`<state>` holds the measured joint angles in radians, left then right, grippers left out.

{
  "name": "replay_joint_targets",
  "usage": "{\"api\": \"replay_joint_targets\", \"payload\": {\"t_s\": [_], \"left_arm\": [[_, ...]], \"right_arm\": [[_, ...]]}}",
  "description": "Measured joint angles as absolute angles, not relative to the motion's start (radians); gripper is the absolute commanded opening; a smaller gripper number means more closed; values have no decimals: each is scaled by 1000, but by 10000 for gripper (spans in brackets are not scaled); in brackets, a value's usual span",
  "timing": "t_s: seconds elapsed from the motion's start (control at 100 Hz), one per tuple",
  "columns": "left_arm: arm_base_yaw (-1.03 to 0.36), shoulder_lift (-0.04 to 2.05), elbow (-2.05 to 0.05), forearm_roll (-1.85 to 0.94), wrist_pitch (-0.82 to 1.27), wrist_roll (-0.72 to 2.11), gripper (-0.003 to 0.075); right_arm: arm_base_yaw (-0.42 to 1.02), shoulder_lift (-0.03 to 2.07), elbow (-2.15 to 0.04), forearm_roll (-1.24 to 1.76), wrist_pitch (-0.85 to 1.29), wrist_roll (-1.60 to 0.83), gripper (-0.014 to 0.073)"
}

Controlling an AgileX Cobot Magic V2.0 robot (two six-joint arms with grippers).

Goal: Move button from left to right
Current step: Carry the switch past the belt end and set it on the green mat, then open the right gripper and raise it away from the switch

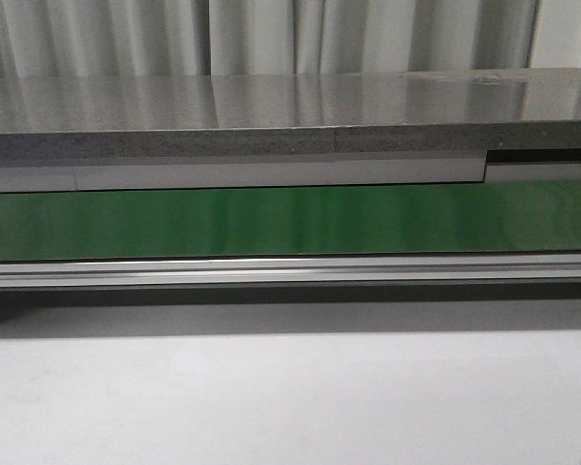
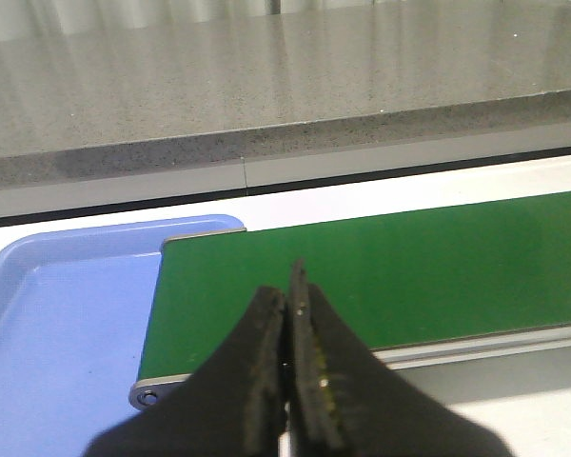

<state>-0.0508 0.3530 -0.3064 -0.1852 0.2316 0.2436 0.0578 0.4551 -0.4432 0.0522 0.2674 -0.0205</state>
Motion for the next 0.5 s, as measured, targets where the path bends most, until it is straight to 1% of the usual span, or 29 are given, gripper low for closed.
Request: {"api": "replay_joint_targets", "payload": {"t_s": [0.21, 0.5], "left_arm": [[-51, 353, -306, -185, 232, 244, -19], [-51, 353, -306, -185, 232, 244, -19]], "right_arm": [[58, 455, -441, 52, 285, -21, -72], [58, 455, -439, 52, 287, -21, -68]]}}
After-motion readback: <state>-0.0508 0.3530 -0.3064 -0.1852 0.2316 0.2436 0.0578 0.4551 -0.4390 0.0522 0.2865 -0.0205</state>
